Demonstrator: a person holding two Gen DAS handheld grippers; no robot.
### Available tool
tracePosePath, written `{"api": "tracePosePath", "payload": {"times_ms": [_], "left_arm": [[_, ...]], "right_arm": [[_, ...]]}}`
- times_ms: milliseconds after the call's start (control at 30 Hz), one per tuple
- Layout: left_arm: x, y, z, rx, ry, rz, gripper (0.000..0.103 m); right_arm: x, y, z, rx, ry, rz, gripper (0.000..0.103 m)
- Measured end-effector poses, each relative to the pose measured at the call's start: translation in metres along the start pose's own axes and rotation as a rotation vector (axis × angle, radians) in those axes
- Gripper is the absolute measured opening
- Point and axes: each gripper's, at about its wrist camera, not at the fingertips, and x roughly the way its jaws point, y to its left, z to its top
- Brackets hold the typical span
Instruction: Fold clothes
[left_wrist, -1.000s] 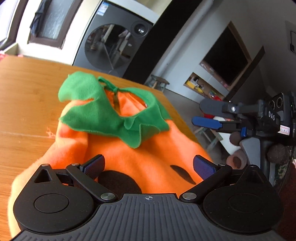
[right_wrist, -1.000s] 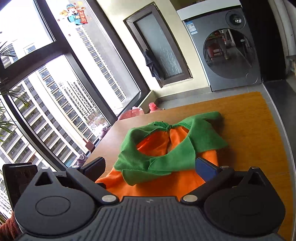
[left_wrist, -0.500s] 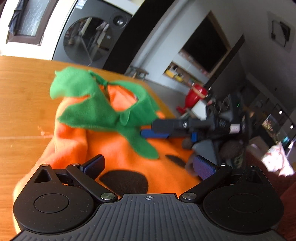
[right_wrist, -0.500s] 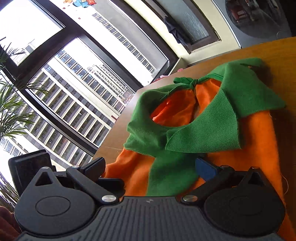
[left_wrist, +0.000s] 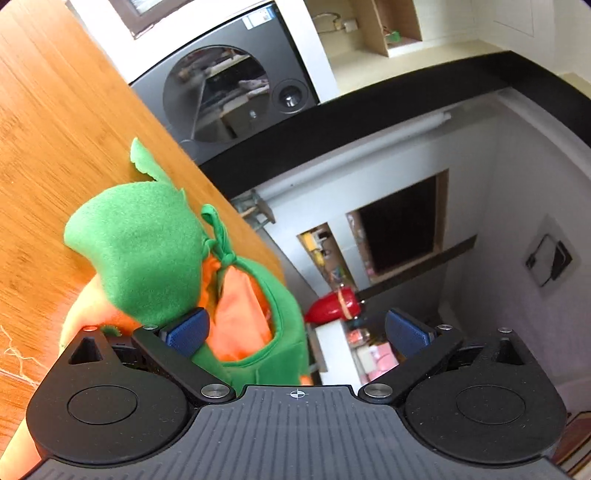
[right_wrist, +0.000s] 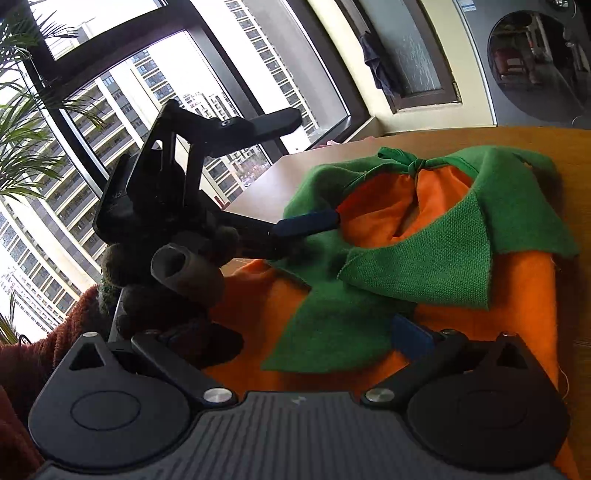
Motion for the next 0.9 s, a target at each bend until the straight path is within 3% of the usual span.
{"api": "tracePosePath", "payload": {"times_ms": [167, 267, 367, 433, 533, 600, 733, 800, 900], "left_arm": [[-0.005, 0.008, 0.003, -0.029, -0.011, -0.03, 0.103], [-0.003, 0.006, 0.002, 0.004, -0.001, -0.013, 0.103], [-0.002, 0.006, 0.003, 0.015, 0.001, -0.007, 0.103], [-0.003, 0.008, 0.002, 0.016, 0.002, -0.007, 0.103], [-0.002, 0.009, 0.004, 0.018, 0.003, -0.006, 0.103], [-0.001, 0.01, 0.004, 0.022, 0.004, -0.002, 0.103], [-0.005, 0.002, 0.004, 0.041, 0.009, 0.045, 0.103], [-0.013, -0.015, 0.006, 0.124, -0.003, 0.084, 0.103], [-0.026, -0.05, -0.001, 0.355, -0.011, 0.19, 0.103]], "right_arm": [[-0.042, -0.002, 0.024, -0.064, -0.198, -0.143, 0.103], [-0.028, -0.024, 0.035, -0.01, -0.178, -0.149, 0.103], [0.001, -0.047, 0.04, 0.066, -0.085, -0.098, 0.103], [0.003, -0.043, 0.036, 0.073, -0.021, 0.002, 0.103], [-0.026, 0.0, 0.021, -0.143, 0.016, 0.178, 0.103], [-0.05, 0.03, 0.011, -0.301, 0.009, 0.219, 0.103], [-0.07, 0.044, 0.013, -0.344, -0.03, 0.07, 0.103], [-0.065, 0.029, 0.028, -0.27, -0.067, -0.075, 0.103], [-0.055, 0.011, 0.051, -0.204, -0.102, -0.316, 0.103]]}}
